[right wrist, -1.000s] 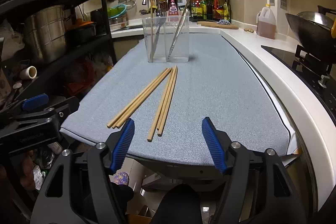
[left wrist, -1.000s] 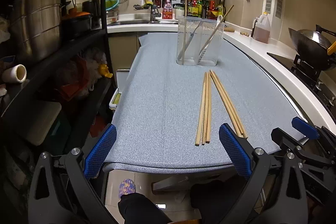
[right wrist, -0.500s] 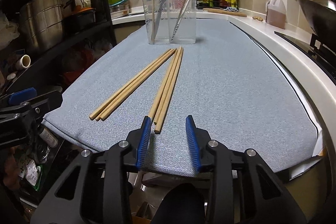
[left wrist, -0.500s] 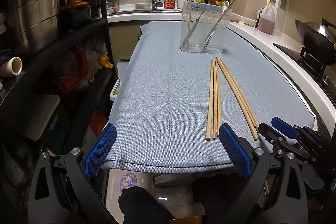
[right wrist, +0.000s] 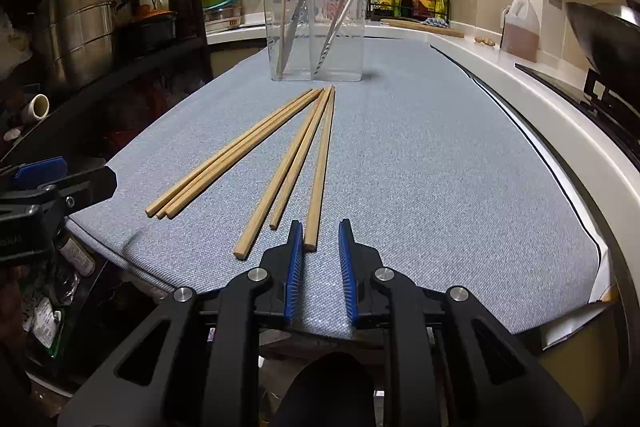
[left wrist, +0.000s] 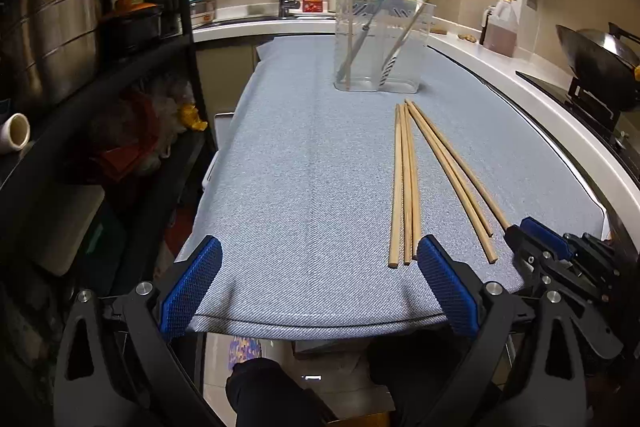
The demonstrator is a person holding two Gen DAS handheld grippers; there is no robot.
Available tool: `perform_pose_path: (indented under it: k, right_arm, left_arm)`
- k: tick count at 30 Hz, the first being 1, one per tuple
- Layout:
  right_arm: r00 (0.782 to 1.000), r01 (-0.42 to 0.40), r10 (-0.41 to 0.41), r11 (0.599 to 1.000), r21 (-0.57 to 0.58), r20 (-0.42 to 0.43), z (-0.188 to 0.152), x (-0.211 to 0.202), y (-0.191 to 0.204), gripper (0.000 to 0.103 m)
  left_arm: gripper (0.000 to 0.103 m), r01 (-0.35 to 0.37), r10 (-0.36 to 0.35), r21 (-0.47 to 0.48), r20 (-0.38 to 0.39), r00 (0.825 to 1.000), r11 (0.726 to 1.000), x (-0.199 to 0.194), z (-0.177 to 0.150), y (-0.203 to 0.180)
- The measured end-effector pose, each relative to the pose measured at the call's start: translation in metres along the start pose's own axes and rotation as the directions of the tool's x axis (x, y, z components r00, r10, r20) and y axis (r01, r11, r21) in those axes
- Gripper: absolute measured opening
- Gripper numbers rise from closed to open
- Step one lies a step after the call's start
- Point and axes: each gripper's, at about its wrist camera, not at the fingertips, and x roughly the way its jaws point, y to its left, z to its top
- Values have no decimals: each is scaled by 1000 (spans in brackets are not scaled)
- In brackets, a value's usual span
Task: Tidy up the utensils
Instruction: 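Withdraw both grippers from the container and move back over the chopsticks, then close the left gripper on one chopstick while the right gripper grasps another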
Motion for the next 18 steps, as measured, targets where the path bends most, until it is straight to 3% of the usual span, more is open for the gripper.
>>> perform_pose_path:
  k: [12,18]
  right_arm:
    - [1000,-4,4,1000,22,18,2,8,-9,19]
    - [1000,-3,2,1000,30,16,4,11,-11,19]
  left_arm:
    - [82,31,-28,76,-42,999,997,32,-1,-3]
    - [82,51,-49,112,-27,998,992,35,2,-5]
